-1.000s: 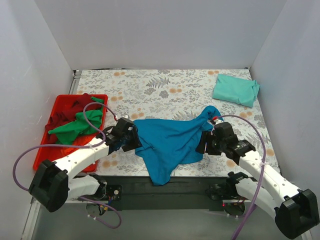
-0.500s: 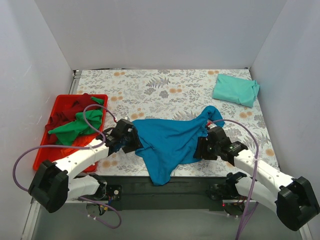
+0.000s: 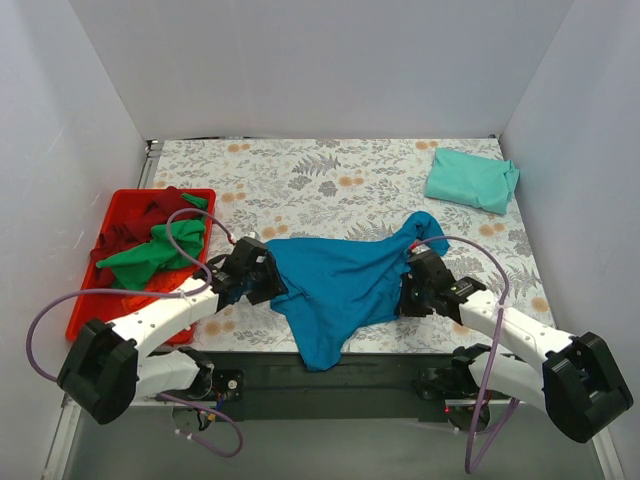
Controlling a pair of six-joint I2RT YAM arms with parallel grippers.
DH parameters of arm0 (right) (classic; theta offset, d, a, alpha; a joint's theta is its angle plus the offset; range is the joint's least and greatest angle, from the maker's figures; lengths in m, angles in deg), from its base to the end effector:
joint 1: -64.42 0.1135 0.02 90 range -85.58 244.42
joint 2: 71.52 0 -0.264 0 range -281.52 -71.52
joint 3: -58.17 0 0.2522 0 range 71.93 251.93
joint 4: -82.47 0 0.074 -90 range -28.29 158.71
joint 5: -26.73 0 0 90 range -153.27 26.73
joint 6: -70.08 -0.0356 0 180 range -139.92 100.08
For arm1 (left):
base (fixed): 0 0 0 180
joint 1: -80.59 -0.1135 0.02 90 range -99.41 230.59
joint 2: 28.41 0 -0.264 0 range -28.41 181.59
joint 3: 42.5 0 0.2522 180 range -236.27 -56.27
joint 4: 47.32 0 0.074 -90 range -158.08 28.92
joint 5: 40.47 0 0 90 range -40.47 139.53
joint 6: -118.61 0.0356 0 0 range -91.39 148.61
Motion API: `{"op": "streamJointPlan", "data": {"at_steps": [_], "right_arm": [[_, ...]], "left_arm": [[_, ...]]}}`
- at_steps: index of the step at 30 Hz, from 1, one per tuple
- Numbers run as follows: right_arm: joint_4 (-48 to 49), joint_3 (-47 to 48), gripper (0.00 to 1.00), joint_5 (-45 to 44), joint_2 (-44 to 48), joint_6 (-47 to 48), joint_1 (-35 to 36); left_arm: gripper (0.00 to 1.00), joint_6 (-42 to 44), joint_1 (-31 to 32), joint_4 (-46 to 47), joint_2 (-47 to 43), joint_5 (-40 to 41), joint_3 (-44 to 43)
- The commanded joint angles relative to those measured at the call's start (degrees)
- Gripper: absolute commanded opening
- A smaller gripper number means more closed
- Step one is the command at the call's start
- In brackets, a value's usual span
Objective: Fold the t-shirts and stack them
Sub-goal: Flatten the tshirt out
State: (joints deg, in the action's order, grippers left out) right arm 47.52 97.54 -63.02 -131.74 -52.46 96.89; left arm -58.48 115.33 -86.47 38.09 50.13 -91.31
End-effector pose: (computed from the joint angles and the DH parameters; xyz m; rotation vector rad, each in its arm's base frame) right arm 0.1570 0.1001 0.1622 -0.0002 2.6066 0.4357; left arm 0.1768 -0.1222 0.1872 -1.2232 2.4788 -0.7122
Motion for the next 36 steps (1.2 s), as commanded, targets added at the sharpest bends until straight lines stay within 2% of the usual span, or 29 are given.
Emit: {"op": "streamJointPlan", "data": {"at_steps": [1, 6, 14, 25, 32, 36], "right_arm": [[-3.1, 4.4, 0.01, -6.2, 1.5, 1.4, 0.3], [-8.6, 7.0, 0.01, -10.6, 5.6, 2.0, -1.1], [-9.6, 6.7, 0.01, -10.0, 7.6, 2.0, -2.1], [-9.7, 5.9, 0.01, -9.7, 8.7, 2.2, -2.4], [-9.8, 5.2, 0.01, -9.3, 9.3, 2.2, -2.4], [-9.9, 5.2, 0.01, -9.4, 9.5, 2.2, -2.5]], "left_arm": [[0.41, -1.2, 1.6, 1.1, 1.5, 1.5, -0.8], [0.41, -3.4, 5.8, 0.9, 4.5, 6.3, -3.8], [0.39, -3.5, 6.7, 1.2, 11.5, 9.1, -6.5], [0.29, -3.8, 8.0, 3.1, 15.5, 11.8, -7.9], [0.27, -3.4, 8.3, 3.1, 17.3, 12.4, -9.2], [0.19, -3.3, 8.6, 3.0, 18.8, 11.9, -9.0]]}}
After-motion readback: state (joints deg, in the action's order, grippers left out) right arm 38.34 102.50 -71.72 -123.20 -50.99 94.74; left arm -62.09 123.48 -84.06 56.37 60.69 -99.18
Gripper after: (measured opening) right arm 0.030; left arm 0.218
